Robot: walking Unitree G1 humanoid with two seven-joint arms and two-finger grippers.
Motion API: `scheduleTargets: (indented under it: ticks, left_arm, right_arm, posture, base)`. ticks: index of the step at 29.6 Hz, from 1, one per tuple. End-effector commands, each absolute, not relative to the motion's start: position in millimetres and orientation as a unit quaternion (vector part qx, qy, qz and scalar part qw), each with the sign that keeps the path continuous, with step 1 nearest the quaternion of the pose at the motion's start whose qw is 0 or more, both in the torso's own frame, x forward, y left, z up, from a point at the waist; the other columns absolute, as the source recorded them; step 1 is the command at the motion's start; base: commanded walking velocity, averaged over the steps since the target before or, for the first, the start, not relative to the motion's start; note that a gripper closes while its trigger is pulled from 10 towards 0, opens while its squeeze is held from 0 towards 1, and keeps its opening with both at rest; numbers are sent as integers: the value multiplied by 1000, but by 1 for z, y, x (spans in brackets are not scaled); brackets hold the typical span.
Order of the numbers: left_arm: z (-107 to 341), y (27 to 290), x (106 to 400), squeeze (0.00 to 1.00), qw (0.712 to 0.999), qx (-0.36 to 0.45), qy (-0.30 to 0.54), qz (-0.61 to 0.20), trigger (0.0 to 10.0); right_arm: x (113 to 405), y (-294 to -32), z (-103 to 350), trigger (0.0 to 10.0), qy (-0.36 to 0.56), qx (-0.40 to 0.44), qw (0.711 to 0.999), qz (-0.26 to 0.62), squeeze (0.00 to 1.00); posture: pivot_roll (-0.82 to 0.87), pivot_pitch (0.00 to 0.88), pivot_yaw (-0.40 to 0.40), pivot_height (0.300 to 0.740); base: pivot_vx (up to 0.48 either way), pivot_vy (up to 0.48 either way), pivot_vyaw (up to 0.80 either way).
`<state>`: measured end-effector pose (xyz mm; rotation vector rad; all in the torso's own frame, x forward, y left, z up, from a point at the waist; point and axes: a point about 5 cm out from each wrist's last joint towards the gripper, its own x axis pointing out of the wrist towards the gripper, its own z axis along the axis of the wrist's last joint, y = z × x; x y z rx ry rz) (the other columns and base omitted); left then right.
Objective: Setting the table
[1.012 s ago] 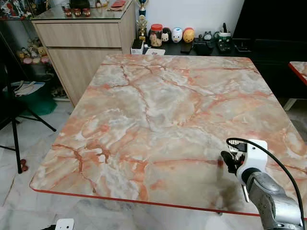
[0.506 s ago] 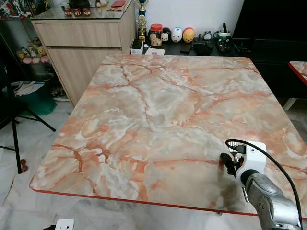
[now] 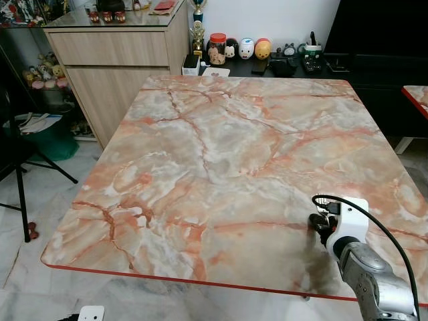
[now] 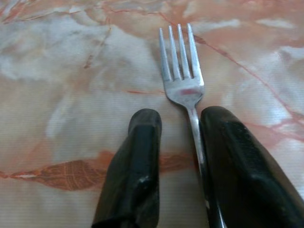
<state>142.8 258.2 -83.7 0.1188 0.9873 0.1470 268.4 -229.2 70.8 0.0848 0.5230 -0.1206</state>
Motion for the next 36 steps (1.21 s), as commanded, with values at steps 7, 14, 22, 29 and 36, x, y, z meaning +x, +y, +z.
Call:
scheduleTargets:
  ticks: [7, 14, 22, 29, 36]
  left_arm:
    - [-86, 260, 136, 0, 869, 60, 486, 69, 10000]
    - [-87, 259, 135, 0, 868, 63, 487, 65, 10000]
    - [-86, 259, 136, 0, 870, 66, 485, 64, 10000]
    - [-85, 256, 142, 0, 875, 66, 475, 66, 10000]
    - [-84, 255, 144, 0, 875, 67, 474, 69, 10000]
  right_arm:
    - [266, -229, 67, 0, 268, 33, 961, -60, 0]
    - [266, -226, 66, 0, 269, 31, 961, -55, 0]
    - [267, -223, 65, 0, 267, 32, 962, -51, 0]
    - [276, -219, 87, 6510, 186, -15, 981, -50, 0]
    - [285, -210, 123, 10000, 61, -41, 997, -33, 0]
  posture:
    - [28, 15, 10, 740]
    - [29, 0, 12, 740]
    - [29, 0, 8, 740]
    - [28, 3, 7, 740]
    - [29, 8, 3, 740]
  base:
    - [0, 0, 0]
    - [0, 0, 0]
    - [0, 0, 0]
    - [0, 0, 0]
    - [0, 0, 0]
